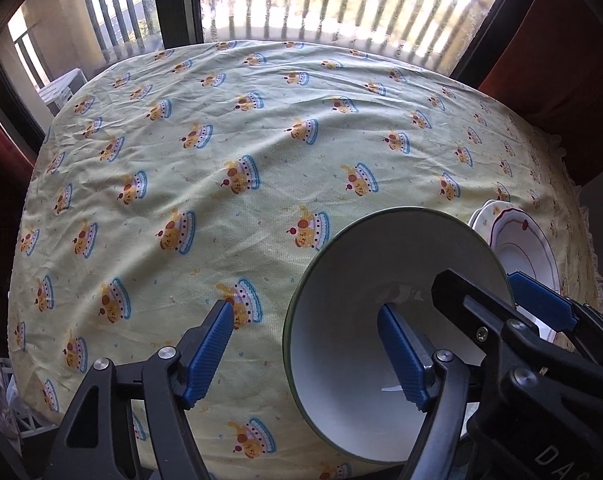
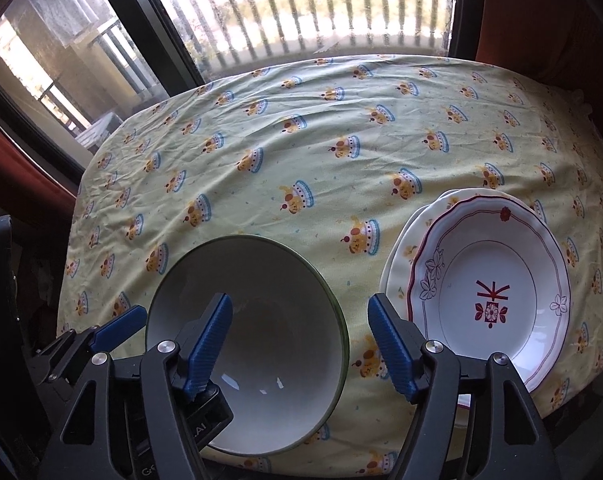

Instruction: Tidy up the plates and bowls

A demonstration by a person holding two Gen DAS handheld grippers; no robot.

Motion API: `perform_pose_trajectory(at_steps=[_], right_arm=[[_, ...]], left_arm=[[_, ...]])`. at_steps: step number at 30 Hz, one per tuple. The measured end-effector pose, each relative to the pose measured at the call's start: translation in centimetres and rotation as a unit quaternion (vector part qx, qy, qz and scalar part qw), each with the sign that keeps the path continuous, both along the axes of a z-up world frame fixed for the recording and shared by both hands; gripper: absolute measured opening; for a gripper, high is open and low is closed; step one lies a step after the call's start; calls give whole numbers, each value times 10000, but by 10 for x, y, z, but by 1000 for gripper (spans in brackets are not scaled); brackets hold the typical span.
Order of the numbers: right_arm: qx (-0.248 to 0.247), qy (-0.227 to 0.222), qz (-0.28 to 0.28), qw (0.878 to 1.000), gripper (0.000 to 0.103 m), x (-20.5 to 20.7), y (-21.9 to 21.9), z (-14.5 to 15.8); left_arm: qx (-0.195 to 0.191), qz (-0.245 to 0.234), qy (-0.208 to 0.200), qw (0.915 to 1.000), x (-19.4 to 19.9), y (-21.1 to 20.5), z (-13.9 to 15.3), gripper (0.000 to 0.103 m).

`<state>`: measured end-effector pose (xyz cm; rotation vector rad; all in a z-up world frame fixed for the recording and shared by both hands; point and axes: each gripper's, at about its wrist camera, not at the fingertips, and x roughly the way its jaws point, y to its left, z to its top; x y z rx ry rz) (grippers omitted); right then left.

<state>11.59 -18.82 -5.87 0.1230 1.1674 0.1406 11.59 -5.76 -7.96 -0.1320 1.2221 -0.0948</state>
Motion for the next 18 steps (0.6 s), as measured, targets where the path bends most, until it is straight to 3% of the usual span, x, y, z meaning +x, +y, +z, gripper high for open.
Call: perform_pose_trajectory(at_steps=[12,18], right_arm=[[-458,353,-534,9969,75,-7,15,-11],[-525,445,-765,9947,75,-7,9,-16]], left_arm=[[-630,-416,509,9958,7,5,-33,66],[-759,-579,513,9941,10,0,-36,60]])
